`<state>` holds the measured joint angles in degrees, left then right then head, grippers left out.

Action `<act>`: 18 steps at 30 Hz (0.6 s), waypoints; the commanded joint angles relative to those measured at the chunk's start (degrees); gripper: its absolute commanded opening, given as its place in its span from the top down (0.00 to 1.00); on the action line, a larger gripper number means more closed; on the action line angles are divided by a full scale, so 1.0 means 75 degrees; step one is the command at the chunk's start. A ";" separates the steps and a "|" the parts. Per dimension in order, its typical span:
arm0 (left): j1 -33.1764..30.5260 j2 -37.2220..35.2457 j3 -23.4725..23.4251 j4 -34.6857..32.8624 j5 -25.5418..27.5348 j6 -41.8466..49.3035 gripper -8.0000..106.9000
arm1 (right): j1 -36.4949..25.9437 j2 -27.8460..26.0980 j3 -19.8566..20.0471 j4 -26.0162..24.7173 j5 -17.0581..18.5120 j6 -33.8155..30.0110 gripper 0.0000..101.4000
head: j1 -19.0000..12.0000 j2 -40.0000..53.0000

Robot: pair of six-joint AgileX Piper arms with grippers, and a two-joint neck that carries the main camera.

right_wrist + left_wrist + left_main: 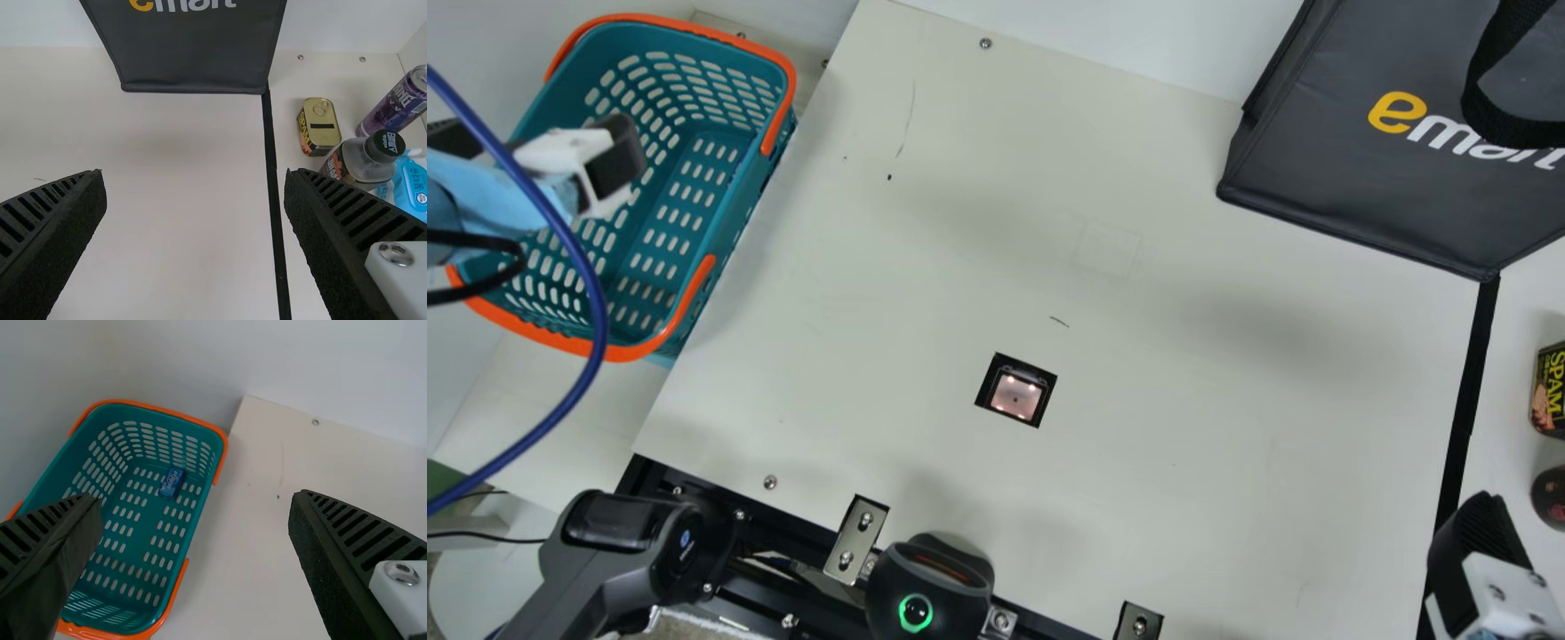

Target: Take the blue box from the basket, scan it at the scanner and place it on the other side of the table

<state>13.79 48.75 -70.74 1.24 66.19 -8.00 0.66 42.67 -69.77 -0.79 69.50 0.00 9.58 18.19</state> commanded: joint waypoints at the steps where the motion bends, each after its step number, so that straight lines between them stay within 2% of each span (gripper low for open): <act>1: 0.0629 0.0113 -0.0021 -0.0099 -0.0084 0.0095 0.15 | 0.0000 0.0000 0.0000 0.0000 0.0000 0.0000 0.06 | -0.0221 0.0030; 8: 0.1916 0.0735 -0.0047 -0.0765 -0.0342 0.1196 0.15 | 0.0000 0.0000 0.0000 0.0000 0.0000 0.0000 0.06 | -0.0221 0.0030; 18: 0.3343 0.1969 -0.0191 -0.2127 -0.0519 0.4045 0.15 | 0.0000 0.0000 0.0000 0.0000 0.0001 0.0000 0.06 | -0.0221 0.0030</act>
<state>37.19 62.05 -72.00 -12.77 62.10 15.56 0.66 42.67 -69.77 -0.79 69.51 0.00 9.58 18.19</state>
